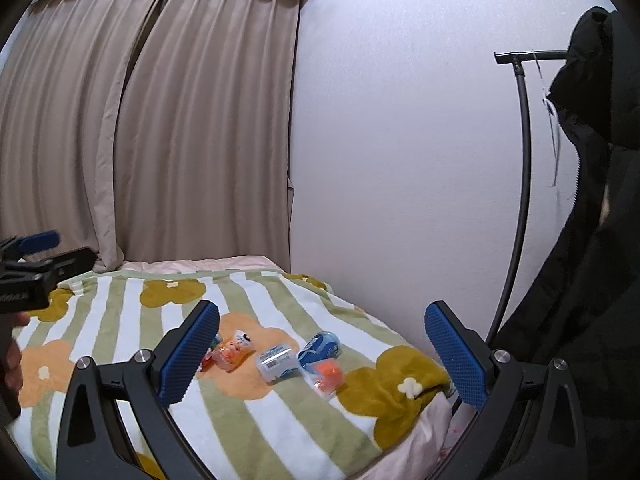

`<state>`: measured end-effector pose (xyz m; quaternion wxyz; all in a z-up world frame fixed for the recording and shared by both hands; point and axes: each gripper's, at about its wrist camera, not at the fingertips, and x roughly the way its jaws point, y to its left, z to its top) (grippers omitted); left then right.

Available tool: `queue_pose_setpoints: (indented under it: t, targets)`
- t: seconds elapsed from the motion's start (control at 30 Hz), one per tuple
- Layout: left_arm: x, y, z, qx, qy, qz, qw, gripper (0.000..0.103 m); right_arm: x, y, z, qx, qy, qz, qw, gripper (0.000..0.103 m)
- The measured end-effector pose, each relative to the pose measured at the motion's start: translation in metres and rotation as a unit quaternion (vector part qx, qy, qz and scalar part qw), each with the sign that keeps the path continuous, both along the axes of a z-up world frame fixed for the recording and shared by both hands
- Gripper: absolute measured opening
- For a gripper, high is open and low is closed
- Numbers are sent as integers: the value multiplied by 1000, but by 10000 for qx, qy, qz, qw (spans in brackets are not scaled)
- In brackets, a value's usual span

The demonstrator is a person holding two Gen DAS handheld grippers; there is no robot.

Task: Flip cup upside down
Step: 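Reach the left tool down and grasp the white blue-labelled cup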

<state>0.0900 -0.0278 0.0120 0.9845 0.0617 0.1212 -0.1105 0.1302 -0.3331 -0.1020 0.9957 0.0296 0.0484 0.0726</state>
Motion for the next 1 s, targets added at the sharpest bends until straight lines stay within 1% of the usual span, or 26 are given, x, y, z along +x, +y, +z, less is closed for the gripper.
queue_pose_setpoints:
  t: [0.1, 0.13, 0.2, 0.27, 0.33, 0.4, 0.47, 0.57, 0.63, 0.7, 0.8, 0.83, 0.9, 1.0]
  targets:
    - [42, -22, -10, 269, 320, -448, 9981, 103, 25, -1, -6, -31, 137, 87, 9999, 103]
    - [60, -34, -17, 468, 488, -641, 9957, 103, 31, -1, -8, -34, 181, 106, 9998, 103]
    - [86, -50, -34, 772, 771, -903, 9899, 103, 46, -1, -15, -79, 294, 122, 9995, 103]
    - [119, -73, -58, 1207, 1113, -1168, 9795, 103, 56, -1, -24, -94, 384, 130, 9991, 103]
    - [150, -91, -86, 1587, 1478, -1311, 9674, 103, 65, -4, -34, -49, 479, 127, 9988, 103]
    - [181, -105, -115, 1824, 1878, -1417, 9546, 103, 72, -8, -43, -15, 570, 102, 9983, 103]
    - [206, -115, -142, 1973, 2277, -1486, 9419, 103, 79, -10, -49, -28, 652, 52, 9979, 103]
    - [239, -128, -172, 2140, 2762, -1535, 9243, 102, 88, -14, -60, -8, 766, 33, 9971, 103]
    - [255, -137, -183, 2346, 2906, -1512, 9152, 100, 91, -18, -66, 22, 815, 5, 9967, 103]
    - [269, -145, -192, 2497, 3096, -1580, 9038, 96, 95, -21, -70, 49, 860, 19, 9963, 103]
    - [285, -151, -201, 2553, 3322, -1639, 8931, 91, 104, -20, -79, -7, 988, 43, 9951, 103]
    - [288, -153, -203, 2575, 3368, -1641, 8907, 91, 108, -19, -82, -12, 1029, 61, 9947, 103]
    - [293, -155, -211, 2620, 3480, -1666, 8846, 82, 112, -17, -88, 9, 1102, 121, 9938, 103]
    - [297, -156, -222, 2678, 3616, -1655, 8776, 72, 115, -13, -94, 20, 1206, 218, 9925, 103]
